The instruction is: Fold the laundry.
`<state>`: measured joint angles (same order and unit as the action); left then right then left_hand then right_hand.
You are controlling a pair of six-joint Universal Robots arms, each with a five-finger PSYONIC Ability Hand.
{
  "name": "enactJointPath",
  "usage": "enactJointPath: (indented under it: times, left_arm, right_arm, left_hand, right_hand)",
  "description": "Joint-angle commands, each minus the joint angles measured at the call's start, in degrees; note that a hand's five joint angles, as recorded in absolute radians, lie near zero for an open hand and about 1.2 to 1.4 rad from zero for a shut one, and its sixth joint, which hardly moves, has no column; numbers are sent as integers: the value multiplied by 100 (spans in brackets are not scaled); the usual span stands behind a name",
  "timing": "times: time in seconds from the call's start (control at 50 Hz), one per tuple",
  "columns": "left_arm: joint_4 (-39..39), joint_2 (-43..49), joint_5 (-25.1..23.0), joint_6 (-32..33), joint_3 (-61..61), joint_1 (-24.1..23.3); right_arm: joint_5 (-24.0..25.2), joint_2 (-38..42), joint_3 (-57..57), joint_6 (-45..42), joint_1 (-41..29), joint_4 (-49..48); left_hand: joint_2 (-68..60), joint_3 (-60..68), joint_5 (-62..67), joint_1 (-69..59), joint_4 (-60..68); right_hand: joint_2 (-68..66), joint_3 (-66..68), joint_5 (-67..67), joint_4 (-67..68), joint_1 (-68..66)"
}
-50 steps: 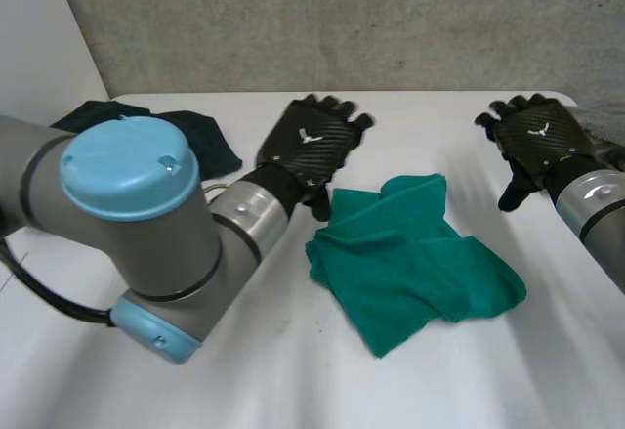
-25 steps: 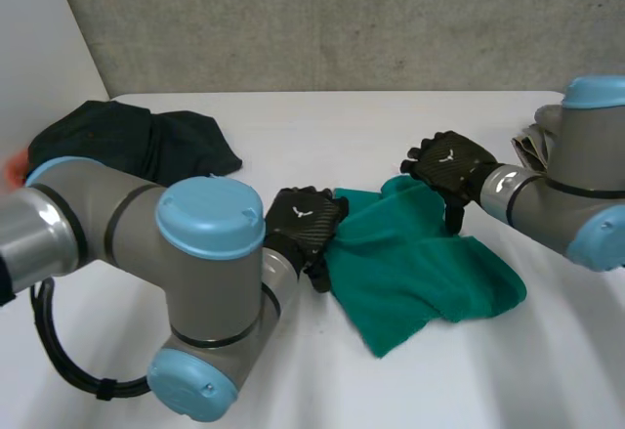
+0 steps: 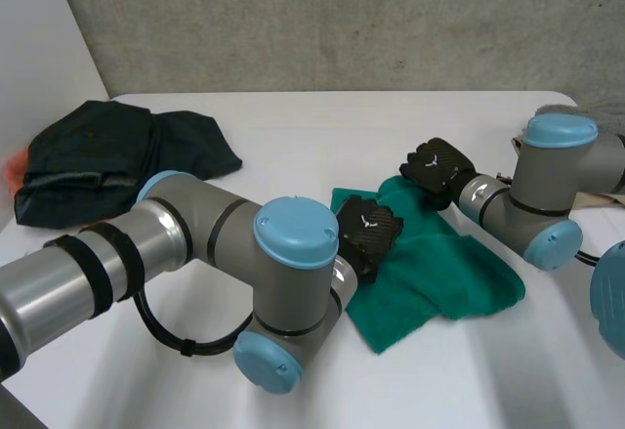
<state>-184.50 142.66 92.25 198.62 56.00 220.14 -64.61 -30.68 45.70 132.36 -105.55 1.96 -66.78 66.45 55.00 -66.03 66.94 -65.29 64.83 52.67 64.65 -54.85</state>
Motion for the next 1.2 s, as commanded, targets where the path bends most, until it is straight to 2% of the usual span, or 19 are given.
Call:
enactJointPath:
  times: [0.02,0.08,0.18,0.26,0.36,0.46,0.52,0.62,0.72,0.74,0.76,0.84,0.98,1.06,1.2]
  left_arm:
    - [-59,-211,425,211,-351,82]
    - [-147,-396,531,466,-642,178]
    - [-752,-1045,549,1336,-1266,871]
    - [-1175,-1503,347,1478,-1302,1128]
    - [-1273,-1978,-189,1461,-995,1312]
    - [-1343,-2382,-654,1460,-127,1383]
    - [-1369,-2462,-795,1460,314,1435]
    - [-1369,-2453,-893,1487,1437,1654]
    - [-1317,-2392,-893,1513,2414,1726]
    - [-1316,-2391,-893,1522,2555,1734]
    - [-1325,-2383,-893,1531,2809,1734]
    - [-1317,-2453,-893,1627,3188,1717]
    - [-1194,-2909,-559,1601,3321,1699]
    - [-1044,-3287,-85,1242,3453,1629]
    - [-904,-3710,917,-656,3708,1339]
  right_arm:
    - [-60,9,-342,254,-1,-334]
    - [-218,-26,-588,421,-1,-739]
    - [-1394,-595,-1326,1237,-10,-1714]
    - [-1677,-1176,-1362,1643,-1,-1936]
    - [-1766,-1941,-951,1872,8,-1909]
    - [-1661,-2871,461,1898,8,-1857]
    - [-1529,-3189,1228,1890,17,-1830]
    - [-985,-3453,2905,1889,61,-1673]
    - [-896,-3480,3796,1802,61,-1479]
    - [-887,-3480,3893,1775,61,-1453]
    - [-887,-3480,4059,1697,61,-1418]
    - [-895,-3480,4236,1433,43,-1408]
    - [-939,-3480,4096,1257,-10,-1400]
    - [-1027,-3559,3946,1301,-36,-1259]
    - [-1221,-4068,3771,1327,-106,-969]
  left_hand:
    - [-1322,1355,1500,-1397,1306]
    - [-1322,1355,1500,-1397,1306]
    - [-1322,1355,1500,-1397,1306]
    - [-1322,1355,1500,-1397,1306]
    - [-1322,1355,1500,-1397,1306]
    - [-1322,1355,1500,-1397,1306]
    - [-1322,1355,1500,-1397,1306]
    - [-1322,1355,1500,-1397,1306]
    - [-1322,1355,1500,-1397,1306]
    - [-1158,1191,1335,-1232,1142]
    - [-24,57,201,-98,8]
    - [2924,-2892,-2747,2850,-2941]
    - [3486,-3454,-3309,3412,-3503]
    - [3503,-3471,-3326,3429,-3520]
    - [3402,-3370,-3225,3328,-3419]
  right_hand:
    - [-1471,1517,1733,1535,-2515]
    - [-1471,1517,1733,1535,-2515]
    - [-1471,1517,1733,1535,-2515]
    - [-1471,1517,1733,1535,-2515]
    - [-1471,1517,1733,1535,-2515]
    - [-1471,1517,1733,1535,-2515]
    - [-1471,1517,1733,1535,-2515]
    - [-1471,1517,1733,1535,-2515]
    - [-1471,1517,1733,1535,-2515]
    - [-1471,1517,1733,1535,-2515]
    - [-1471,1517,1733,1535,-2515]
    - [-1471,1517,1733,1535,-2515]
    - [-1471,1517,1733,1535,-2515]
    - [-1471,1517,1733,1535,-2515]
    - [-1471,1517,1733,1535,-2515]
